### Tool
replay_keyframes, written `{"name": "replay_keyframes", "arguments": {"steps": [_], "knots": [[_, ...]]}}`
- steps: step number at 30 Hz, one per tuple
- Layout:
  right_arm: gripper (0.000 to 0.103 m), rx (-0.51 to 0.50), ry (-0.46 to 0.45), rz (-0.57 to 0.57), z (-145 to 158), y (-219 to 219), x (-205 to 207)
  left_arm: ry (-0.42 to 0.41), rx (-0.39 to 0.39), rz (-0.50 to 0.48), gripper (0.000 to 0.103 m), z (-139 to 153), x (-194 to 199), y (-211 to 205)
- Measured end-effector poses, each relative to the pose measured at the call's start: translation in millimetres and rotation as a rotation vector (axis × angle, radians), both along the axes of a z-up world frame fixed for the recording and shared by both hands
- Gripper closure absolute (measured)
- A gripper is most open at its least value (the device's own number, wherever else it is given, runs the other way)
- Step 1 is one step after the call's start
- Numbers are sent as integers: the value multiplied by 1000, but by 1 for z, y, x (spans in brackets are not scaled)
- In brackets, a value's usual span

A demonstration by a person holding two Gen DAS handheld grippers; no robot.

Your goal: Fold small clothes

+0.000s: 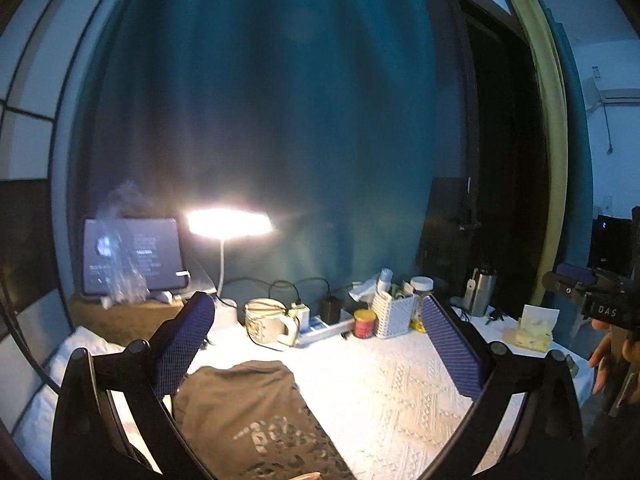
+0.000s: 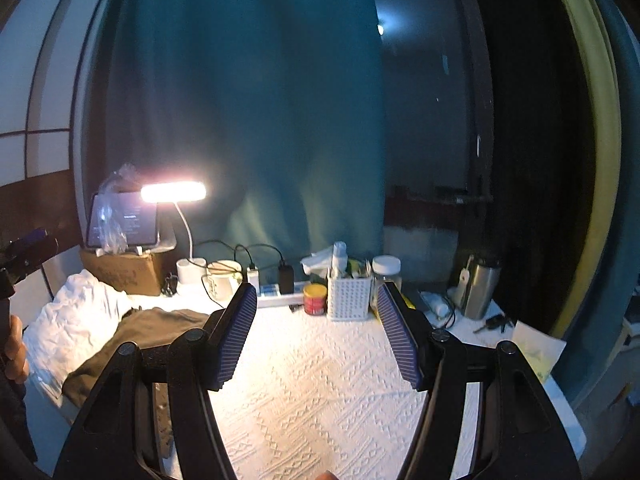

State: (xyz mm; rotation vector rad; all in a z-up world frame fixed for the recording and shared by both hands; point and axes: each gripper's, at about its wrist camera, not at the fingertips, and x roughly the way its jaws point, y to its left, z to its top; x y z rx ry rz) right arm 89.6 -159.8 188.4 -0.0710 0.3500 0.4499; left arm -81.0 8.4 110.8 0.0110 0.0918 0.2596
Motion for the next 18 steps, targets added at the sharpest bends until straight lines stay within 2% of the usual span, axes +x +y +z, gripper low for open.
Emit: {"name": "replay_keyframes", "arguments": {"steps": [7,11,18], "knots": [[37,10,-53,15,17,4,-15,-37,23,16,1,7,-15,1],[37,15,-41,21,14,7,-13,-32,23,24,1,3,-15,6],[37,7,19,27,-4,15,1,25,-30,45,1,-12,-2,22]]}}
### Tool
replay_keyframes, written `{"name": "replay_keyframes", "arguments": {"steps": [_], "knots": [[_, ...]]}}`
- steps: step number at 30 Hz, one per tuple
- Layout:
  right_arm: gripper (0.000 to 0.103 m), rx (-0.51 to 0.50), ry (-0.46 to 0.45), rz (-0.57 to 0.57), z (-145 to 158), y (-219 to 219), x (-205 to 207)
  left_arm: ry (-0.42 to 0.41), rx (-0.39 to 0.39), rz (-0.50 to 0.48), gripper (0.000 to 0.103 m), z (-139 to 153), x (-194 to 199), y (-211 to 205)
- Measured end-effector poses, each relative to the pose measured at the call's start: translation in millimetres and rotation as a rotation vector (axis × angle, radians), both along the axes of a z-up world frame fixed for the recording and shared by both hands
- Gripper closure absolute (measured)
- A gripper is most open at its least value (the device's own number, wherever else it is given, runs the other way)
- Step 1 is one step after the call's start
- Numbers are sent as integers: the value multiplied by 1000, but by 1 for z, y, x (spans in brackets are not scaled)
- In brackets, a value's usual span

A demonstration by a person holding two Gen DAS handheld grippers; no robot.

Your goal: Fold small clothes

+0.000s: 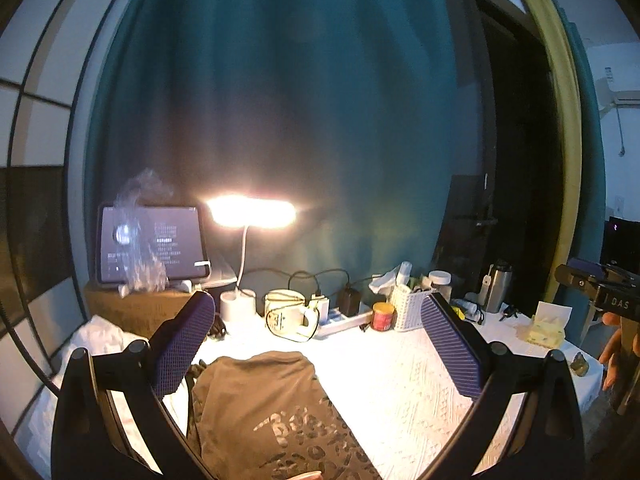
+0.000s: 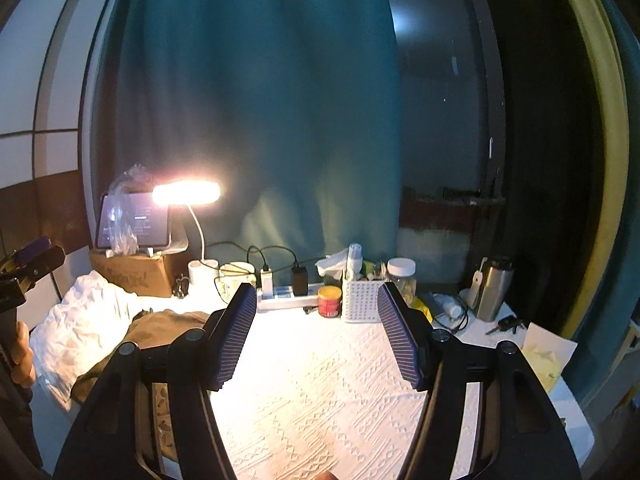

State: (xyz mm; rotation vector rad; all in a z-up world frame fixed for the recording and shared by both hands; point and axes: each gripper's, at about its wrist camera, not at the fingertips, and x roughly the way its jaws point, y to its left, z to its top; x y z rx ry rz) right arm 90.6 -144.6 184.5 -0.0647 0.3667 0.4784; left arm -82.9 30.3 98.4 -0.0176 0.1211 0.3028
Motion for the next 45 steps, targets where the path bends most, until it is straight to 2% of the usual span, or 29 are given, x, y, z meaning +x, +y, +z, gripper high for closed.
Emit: {"name": "replay_keyframes", "arguments": {"steps": [18,45], "knots": [[37,-6,35,-6,-15,1,11,47,24,-26,1,-10,16,-11],[37,-1,38,-18,-19,-3,9,51,23,-31,1,-10,18,-13]]}}
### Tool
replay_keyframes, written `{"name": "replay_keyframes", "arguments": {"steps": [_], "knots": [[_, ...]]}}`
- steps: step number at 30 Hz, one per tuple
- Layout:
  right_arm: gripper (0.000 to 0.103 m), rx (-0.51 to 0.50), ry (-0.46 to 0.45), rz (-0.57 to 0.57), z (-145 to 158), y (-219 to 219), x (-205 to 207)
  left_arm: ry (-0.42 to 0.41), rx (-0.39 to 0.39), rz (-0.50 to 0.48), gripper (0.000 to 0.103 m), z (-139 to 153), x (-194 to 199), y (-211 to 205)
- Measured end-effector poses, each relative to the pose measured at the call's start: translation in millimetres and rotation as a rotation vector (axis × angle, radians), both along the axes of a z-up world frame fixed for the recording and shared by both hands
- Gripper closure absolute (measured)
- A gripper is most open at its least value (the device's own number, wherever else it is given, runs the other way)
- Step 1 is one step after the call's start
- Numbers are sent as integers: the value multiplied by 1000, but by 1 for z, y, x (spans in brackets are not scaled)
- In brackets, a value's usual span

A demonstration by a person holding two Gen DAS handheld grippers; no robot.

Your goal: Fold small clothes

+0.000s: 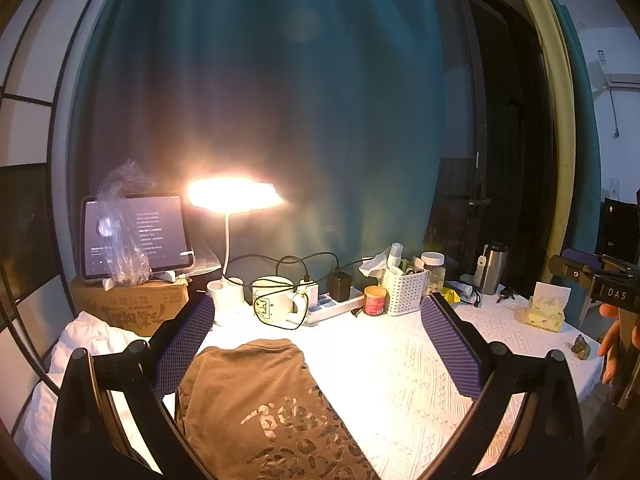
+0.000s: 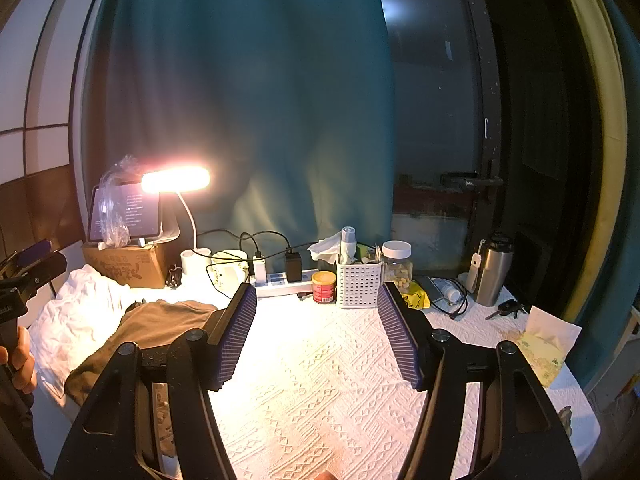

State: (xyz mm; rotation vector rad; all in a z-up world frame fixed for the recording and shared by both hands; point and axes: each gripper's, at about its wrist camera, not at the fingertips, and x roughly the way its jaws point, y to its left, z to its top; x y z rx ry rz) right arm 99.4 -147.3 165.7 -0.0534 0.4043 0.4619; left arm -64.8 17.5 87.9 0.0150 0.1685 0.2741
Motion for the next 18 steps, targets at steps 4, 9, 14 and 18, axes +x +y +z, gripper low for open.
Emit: {"name": "replay_keyframes", "arguments": {"steps": [4,9,14,18], "knots": [[37,-1,0,0,0,1,-1,0,-1,-4,1,-1,0,-1],[37,-2,7,-3,-3,0,-1,5,-4,-2,1,-3,0,0],[37,-4,8,-3,-3,-1,-1,6,-3,-4,1,-3,0,0],[37,-5,7,-3,-4,-1,-1,6,-2,-4,1,-2,0,0]]}}
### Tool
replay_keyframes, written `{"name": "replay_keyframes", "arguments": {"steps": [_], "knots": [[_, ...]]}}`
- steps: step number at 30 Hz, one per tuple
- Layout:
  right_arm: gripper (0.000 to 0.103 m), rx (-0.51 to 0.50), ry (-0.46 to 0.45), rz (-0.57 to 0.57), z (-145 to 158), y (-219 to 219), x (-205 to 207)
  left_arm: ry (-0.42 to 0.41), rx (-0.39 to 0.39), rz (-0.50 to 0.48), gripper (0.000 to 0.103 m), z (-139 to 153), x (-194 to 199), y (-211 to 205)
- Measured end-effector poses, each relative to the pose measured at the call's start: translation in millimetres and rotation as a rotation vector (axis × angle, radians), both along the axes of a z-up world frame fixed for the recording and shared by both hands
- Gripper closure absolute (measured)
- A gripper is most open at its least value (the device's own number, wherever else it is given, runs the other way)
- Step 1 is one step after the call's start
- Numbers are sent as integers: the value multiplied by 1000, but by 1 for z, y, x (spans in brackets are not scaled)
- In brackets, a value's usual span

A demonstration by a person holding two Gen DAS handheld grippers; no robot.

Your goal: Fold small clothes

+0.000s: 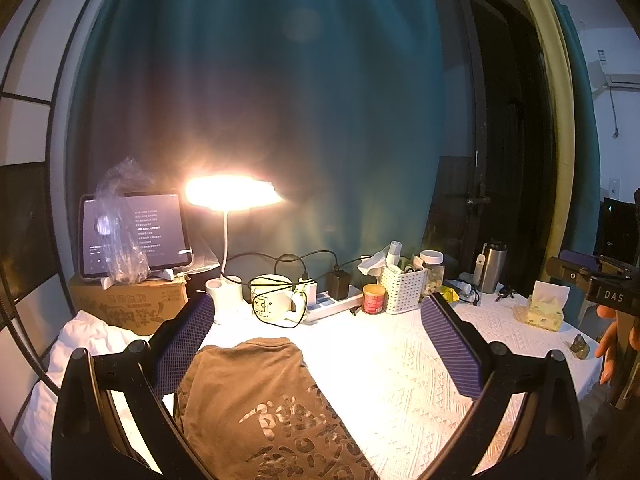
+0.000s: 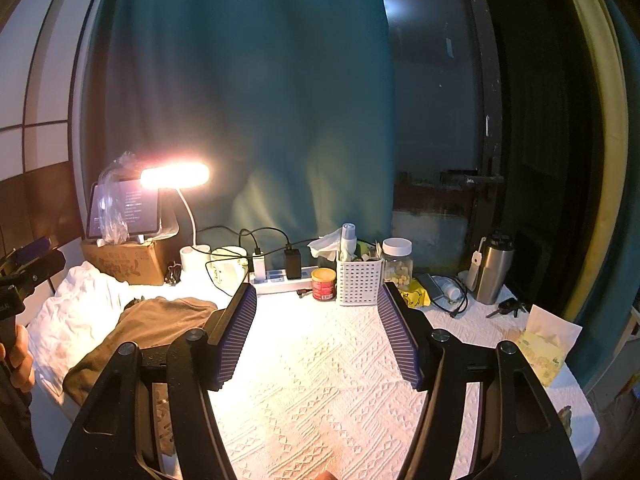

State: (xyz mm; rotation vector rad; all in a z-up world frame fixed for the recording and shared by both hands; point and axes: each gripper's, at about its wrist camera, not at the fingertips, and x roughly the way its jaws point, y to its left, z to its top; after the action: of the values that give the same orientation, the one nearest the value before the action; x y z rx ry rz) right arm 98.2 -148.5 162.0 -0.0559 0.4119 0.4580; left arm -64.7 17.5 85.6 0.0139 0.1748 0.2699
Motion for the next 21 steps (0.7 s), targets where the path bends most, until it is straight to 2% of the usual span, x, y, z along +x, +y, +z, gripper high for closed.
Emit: {"name": "replay_keyframes", "arguments": {"steps": [21], "knots": [[37,-6,7,2,-2,1,2,9,2,-4,1,-2,0,2]]}}
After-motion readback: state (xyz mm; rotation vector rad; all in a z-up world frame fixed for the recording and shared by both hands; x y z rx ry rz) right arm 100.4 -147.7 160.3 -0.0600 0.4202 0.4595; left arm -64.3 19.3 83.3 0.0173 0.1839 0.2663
